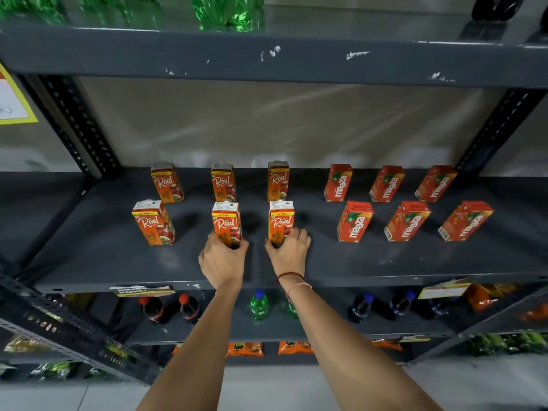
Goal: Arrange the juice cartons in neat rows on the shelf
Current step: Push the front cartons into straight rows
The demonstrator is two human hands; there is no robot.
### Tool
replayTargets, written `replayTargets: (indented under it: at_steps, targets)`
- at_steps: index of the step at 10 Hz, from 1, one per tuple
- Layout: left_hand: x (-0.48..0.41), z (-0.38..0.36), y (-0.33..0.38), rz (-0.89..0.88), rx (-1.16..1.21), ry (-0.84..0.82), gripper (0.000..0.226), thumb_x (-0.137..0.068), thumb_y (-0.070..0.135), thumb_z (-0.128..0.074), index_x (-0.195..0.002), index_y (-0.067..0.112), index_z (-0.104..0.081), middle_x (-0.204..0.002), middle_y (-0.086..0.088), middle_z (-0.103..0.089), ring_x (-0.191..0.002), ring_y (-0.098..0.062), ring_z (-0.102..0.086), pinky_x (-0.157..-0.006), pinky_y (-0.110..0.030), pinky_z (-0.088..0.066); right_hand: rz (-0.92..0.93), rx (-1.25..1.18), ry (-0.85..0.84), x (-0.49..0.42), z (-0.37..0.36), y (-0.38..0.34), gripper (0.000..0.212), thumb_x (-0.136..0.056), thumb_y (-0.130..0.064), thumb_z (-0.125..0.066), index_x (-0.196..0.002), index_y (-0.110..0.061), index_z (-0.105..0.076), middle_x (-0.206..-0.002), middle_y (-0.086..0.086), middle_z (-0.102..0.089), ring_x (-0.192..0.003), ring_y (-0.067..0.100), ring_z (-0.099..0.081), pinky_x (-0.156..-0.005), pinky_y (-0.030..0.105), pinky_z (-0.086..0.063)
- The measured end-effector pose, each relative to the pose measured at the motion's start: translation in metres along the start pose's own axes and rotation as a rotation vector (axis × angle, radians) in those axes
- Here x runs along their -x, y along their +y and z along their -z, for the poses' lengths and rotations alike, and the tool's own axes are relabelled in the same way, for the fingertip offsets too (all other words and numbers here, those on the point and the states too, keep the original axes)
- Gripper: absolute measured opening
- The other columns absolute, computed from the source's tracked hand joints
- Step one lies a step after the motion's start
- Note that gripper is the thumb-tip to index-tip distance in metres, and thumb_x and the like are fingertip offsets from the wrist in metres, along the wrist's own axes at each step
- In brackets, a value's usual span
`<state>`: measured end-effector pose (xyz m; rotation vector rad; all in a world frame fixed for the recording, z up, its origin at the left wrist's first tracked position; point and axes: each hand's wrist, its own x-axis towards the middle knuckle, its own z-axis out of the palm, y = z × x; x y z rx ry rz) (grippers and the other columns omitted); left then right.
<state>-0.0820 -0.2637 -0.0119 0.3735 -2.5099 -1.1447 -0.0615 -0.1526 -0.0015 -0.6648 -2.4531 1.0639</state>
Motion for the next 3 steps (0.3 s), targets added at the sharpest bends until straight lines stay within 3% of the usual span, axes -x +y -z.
replayTargets:
  at_steps: [2,3]
  targets:
    - [0.004,0.000,-0.009,-0.035,-0.071,-0.044,0.073,-0.068,0.039,-0.076,-0.122,0.000,-0.047,-0.115,-0.022,-0.061,-0.108,-0.038,-0.056,-0.095,-0.050,-0.042,-0.026,0.016,-0.065,0.008,0.011,0.002,0.072,-0.071,-0.033,-0.078,-0.123,0.004,-0.045,-0.121,0.019,-0.048,-0.116,0.032,-0.042,-0.099,0.037,-0.038]
    - [0.016,0.006,-0.010,-0.044,-0.088,-0.048,0.078,-0.074,0.034,-0.074,-0.132,-0.004,-0.040,-0.127,-0.026,-0.053,-0.122,-0.039,-0.045,-0.104,-0.050,-0.033,0.002,-0.009,-0.061,0.019,0.022,0.008,0.069,-0.076,-0.030,-0.075,-0.128,0.003,-0.044,-0.123,0.019,-0.047,-0.117,0.031,-0.042,-0.099,0.036,-0.039]
